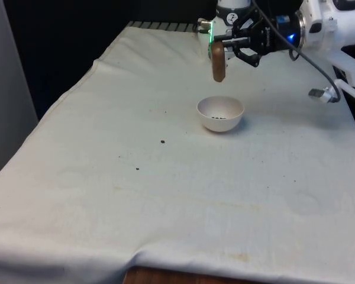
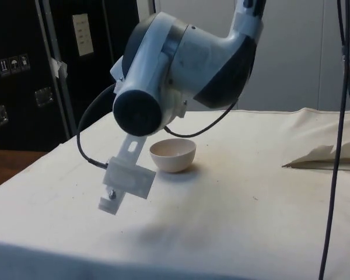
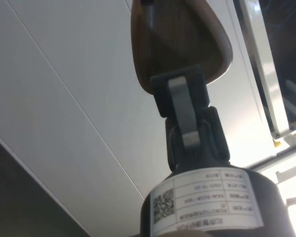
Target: Pour the coffee beans from the cup into the bowl.
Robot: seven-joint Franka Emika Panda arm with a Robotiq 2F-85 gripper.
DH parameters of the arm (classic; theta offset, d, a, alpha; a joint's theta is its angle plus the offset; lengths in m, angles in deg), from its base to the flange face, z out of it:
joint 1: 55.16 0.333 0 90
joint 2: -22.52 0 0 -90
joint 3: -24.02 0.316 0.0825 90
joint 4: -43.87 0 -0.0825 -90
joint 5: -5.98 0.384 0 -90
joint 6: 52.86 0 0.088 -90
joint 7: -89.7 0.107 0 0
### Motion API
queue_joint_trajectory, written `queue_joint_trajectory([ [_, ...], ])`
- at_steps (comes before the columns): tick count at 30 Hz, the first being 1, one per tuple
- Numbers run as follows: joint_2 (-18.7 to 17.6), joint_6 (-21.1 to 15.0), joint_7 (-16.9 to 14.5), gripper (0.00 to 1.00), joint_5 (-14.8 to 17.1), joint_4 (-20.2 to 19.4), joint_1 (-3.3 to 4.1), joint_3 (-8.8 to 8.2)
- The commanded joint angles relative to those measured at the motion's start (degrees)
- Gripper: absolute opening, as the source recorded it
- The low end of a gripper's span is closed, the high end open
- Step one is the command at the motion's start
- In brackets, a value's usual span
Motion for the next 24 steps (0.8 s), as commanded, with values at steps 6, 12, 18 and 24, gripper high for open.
queue_joint_trajectory([
  [6, -2.12, 2.64, 0.69, 0.0, -1.43, 1.03, 0.46, -0.06],
  [12, -2.64, 4.41, 0.57, 0.0, -2.35, 1.15, 0.46, 0.17],
  [18, -2.98, 6.82, 0.29, 0.0, -3.27, 1.15, 0.63, 0.29],
  [24, -3.61, 9.28, 0.11, 0.0, -4.24, 1.26, 0.92, 0.4],
])
